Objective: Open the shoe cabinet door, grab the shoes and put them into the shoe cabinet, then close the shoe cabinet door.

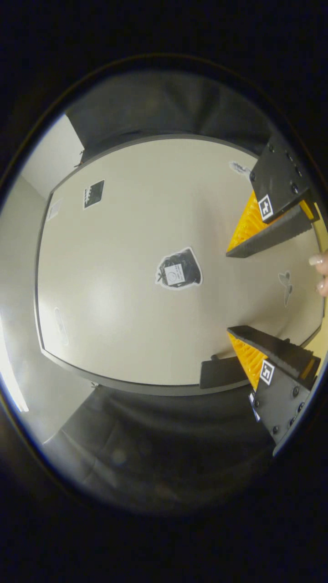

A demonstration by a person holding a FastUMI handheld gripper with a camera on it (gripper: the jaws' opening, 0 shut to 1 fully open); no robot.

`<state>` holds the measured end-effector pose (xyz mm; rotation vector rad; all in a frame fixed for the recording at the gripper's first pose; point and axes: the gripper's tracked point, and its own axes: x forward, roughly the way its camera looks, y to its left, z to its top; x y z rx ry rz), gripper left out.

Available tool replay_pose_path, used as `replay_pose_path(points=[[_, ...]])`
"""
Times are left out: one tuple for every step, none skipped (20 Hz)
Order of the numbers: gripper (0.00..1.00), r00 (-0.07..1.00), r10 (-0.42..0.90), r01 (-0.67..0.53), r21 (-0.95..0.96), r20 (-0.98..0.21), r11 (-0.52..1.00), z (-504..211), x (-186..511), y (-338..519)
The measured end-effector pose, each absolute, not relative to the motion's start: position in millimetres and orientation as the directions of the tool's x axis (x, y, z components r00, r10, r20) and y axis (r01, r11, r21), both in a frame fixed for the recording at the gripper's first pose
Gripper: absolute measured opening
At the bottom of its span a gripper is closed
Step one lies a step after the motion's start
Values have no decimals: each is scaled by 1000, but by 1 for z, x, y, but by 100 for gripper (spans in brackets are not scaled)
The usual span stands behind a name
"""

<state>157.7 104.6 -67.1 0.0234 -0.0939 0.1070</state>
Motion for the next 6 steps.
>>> replay_pose_path(points=[[95, 990, 107, -109, 17, 96, 994, -66, 155, 103], [95, 989, 108, -110, 13, 100, 994, -64, 151, 101], [95, 988, 109, -111, 10, 108, 994, -61, 147, 97], [95, 987, 111, -112, 10, 114, 994, -58, 142, 93], [95, 987, 107, -109, 10, 117, 994, -56, 137, 86], [95, 988, 106, -108, 12, 115, 994, -54, 133, 78]])
